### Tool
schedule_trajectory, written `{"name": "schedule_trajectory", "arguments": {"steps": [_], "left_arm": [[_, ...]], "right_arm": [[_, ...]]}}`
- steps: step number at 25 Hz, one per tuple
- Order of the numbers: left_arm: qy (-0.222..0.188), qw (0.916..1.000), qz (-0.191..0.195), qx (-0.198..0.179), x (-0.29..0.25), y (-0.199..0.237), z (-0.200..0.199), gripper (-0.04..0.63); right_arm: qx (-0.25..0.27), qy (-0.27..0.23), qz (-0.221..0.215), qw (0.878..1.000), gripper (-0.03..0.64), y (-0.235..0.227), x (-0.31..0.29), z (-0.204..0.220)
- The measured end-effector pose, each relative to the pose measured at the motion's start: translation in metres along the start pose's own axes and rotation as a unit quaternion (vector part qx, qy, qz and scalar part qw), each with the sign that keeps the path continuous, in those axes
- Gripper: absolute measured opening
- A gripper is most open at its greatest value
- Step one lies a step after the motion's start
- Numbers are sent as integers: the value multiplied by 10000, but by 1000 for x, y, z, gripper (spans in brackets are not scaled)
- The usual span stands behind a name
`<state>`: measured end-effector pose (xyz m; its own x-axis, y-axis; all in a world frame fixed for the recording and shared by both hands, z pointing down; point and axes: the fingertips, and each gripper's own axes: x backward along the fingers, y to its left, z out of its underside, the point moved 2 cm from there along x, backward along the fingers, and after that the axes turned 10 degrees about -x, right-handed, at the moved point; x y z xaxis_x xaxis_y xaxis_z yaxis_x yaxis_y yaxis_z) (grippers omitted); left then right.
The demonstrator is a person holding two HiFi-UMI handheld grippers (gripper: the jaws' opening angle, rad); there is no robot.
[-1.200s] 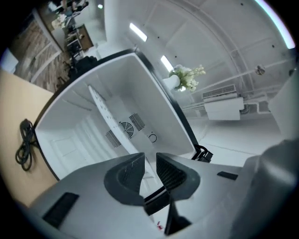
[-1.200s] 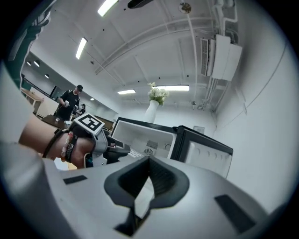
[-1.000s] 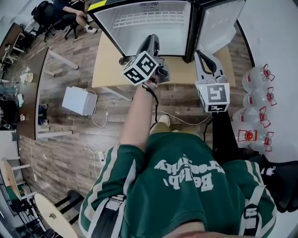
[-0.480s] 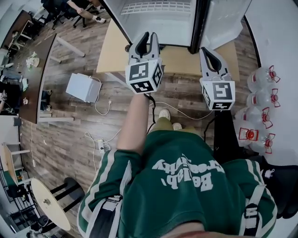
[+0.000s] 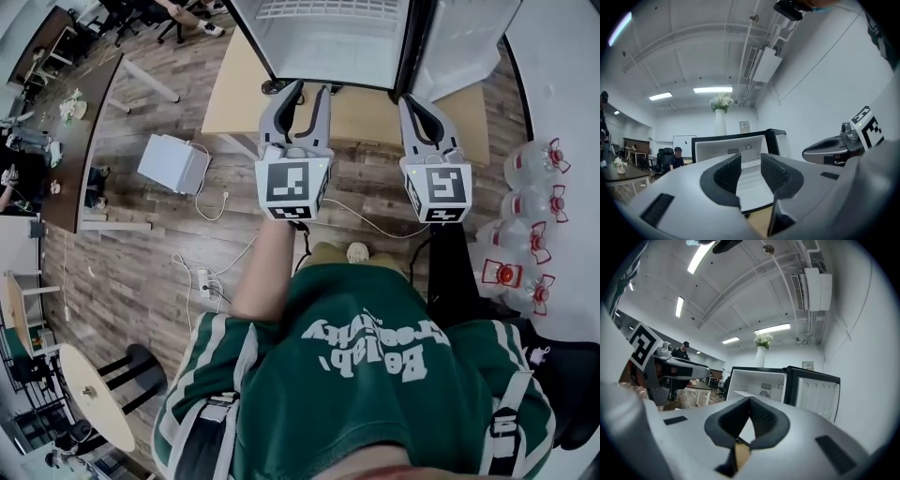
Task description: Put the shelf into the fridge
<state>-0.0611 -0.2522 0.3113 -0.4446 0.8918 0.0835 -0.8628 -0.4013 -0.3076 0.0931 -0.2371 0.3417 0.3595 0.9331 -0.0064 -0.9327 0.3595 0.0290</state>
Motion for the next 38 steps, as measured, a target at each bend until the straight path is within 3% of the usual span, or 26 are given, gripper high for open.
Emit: {"name": "schedule_trajectory", "arguments": {"steps": [7,15,24,38], "left_arm": [[47,9999,-70,-140,14,8,3,120],[70,9997,-117,-218,13,15,9,2],[-67,9996,-179,-210,12,18,3,2],[-11,9991,-240,-341,16,22,6,2]], "right_arm": [[82,-2,-94,9999,3,10,-4,-1],[104,33,-112,9999,3,11,-7,-2],[395,131,-105,9991,3,15,-8,-3],[445,117,-180,9988,3,19,-9,-3]]}}
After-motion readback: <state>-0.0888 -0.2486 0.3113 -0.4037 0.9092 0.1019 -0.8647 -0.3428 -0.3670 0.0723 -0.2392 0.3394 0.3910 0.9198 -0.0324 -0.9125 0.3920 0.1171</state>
